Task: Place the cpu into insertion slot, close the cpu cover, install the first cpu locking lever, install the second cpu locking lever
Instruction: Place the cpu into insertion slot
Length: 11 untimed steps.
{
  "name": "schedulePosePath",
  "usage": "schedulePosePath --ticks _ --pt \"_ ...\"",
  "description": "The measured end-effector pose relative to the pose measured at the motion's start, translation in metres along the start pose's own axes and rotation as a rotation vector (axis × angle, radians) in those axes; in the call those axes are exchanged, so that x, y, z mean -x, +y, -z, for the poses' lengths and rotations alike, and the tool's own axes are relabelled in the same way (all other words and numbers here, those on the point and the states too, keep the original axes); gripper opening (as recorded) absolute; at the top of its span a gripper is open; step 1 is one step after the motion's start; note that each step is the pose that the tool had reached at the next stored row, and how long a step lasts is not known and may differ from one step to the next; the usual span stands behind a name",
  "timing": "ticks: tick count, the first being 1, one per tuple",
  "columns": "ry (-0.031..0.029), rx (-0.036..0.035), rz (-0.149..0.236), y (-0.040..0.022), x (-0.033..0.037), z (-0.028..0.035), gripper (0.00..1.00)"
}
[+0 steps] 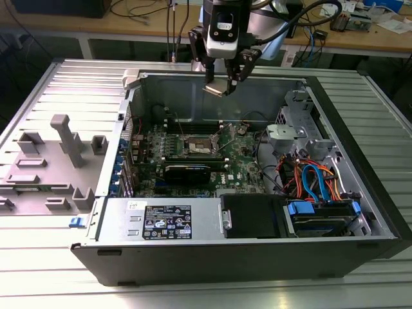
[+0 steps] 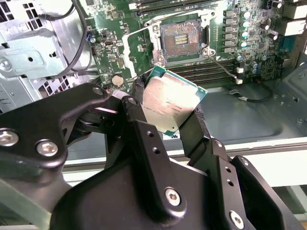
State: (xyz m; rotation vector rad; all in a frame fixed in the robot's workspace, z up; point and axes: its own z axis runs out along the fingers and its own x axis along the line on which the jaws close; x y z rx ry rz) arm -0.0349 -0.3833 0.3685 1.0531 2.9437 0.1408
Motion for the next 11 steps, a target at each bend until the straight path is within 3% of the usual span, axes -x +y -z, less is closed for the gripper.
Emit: schedulePosePath --ticks 7,11 --pt "-0.0065 0.0009 -0.069 0.0000 0.0000 -0.0003 0.55" --pt "-0.0072 0.0011 -0.077 0.0000 0.0000 -0.0003 0.55"
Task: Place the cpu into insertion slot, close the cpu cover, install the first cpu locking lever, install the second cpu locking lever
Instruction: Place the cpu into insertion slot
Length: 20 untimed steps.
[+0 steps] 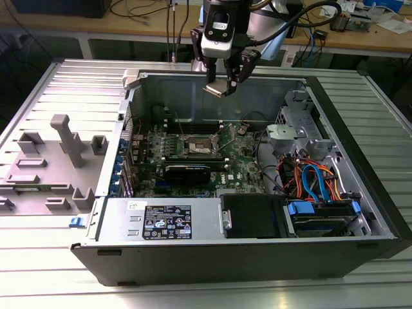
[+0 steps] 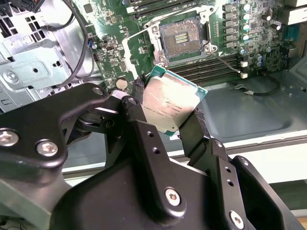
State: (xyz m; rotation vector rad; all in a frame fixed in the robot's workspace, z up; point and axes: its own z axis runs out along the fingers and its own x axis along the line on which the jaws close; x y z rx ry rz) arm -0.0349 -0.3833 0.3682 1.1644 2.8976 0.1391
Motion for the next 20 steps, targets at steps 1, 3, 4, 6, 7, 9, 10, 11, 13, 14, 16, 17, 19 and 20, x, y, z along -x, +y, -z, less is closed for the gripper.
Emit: schedulePosePath --ticks 1,3,4,6,7,9,10,11,13,14,16,17,19,20 --pt "0.0000 -0.0001 0.000 0.0000 0.0000 0.0000 0.55" --pt "0.0000 -0.0001 0.000 0.0000 0.0000 0.0000 0.55" --pt "0.0000 -0.0001 0.000 0.0000 0.0000 0.0000 0.55" --pt "0.0000 -0.0001 0.000 0.0000 0.0000 0.0000 0.55" --pt "0.0000 0.0000 0.000 0.0000 0.0000 0.0000 0.55" --pt "0.0000 0.0000 0.000 0.0000 0.0000 0.0000 0.55" --pt "0.0000 -0.0001 0.000 0.0000 0.0000 0.0000 0.55" --pt "0.0000 0.0000 0.000 0.0000 0.0000 0.0000 0.55" --pt "-0.0004 0.0000 -0.005 0.0000 0.0000 0.0000 0.55" --pt "-0.0007 0.0001 -0.008 0.0000 0.0000 0.0000 0.55" --pt "-0.0014 0.0003 -0.017 0.0000 0.0000 -0.0001 0.55" --pt "-0.0022 0.0005 -0.025 0.0000 0.0000 -0.0001 0.55" --pt "-0.0041 0.0008 -0.046 0.0000 0.0000 -0.0002 0.55" --pt "-0.0050 0.0010 -0.056 0.0000 0.0000 -0.0002 0.55"
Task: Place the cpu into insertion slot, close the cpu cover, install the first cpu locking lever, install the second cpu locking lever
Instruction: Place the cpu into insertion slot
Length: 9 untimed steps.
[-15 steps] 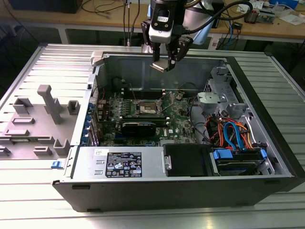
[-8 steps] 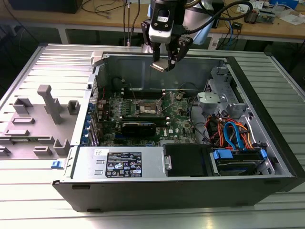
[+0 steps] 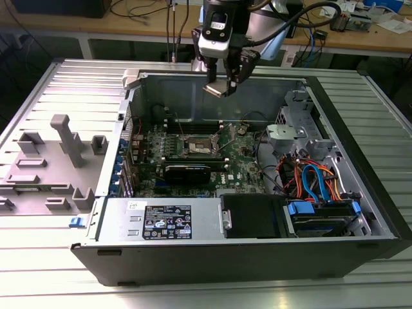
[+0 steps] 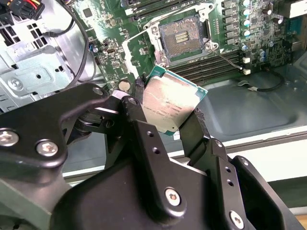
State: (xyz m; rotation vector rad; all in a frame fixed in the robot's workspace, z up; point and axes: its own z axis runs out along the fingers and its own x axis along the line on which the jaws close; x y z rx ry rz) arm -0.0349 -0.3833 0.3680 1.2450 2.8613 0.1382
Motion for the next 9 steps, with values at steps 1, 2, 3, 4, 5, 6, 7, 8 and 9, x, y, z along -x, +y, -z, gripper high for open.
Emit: schedulePosePath --ticks 1,2,3,4,5,6,7,8,9 --pt "-0.0009 0.0002 -0.010 0.0000 0.0000 -0.0001 0.55" --pt "-0.0016 0.0004 -0.018 0.0000 0.0000 -0.0001 0.55" --pt "-0.0021 0.0005 -0.023 0.0000 0.0000 -0.0001 0.55" --pt "-0.0025 0.0006 -0.028 0.0000 0.0000 -0.0001 0.55" --pt "-0.0034 0.0007 -0.038 0.0000 0.0000 -0.0001 0.55" --pt "-0.0041 0.0009 -0.047 0.0000 0.0000 -0.0002 0.55" --pt "-0.0046 0.0010 -0.051 0.0000 0.0000 -0.0002 0.55" --pt "-0.0049 0.0011 -0.055 0.0000 0.0000 -0.0003 0.55" --pt "-0.0057 0.0012 -0.064 0.0000 0.0000 -0.0003 0.55"
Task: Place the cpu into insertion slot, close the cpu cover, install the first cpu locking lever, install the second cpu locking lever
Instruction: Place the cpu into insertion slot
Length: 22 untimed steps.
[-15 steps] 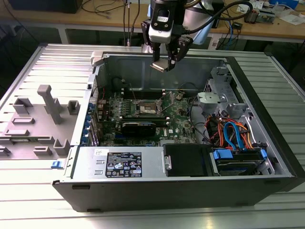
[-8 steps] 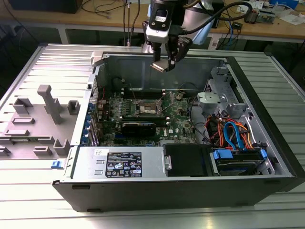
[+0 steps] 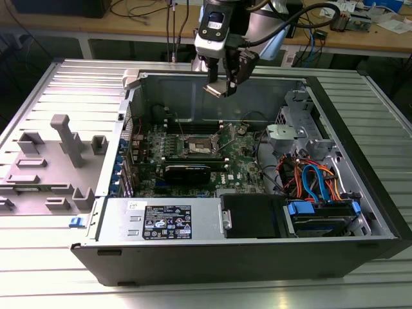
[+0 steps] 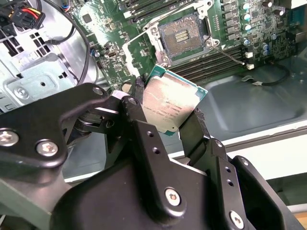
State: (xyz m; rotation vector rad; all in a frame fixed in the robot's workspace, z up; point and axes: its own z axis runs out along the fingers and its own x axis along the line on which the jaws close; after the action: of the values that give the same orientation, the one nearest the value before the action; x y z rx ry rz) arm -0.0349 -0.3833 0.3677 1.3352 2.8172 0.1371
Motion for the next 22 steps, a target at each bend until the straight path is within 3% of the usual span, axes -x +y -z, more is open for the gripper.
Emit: schedulePosePath --ticks 14,22 --pt "-0.0018 0.0004 -0.020 0.0000 0.0000 0.0000 0.55" --pt "-0.0049 0.0011 -0.055 0.0000 0.0000 -0.0004 0.55"
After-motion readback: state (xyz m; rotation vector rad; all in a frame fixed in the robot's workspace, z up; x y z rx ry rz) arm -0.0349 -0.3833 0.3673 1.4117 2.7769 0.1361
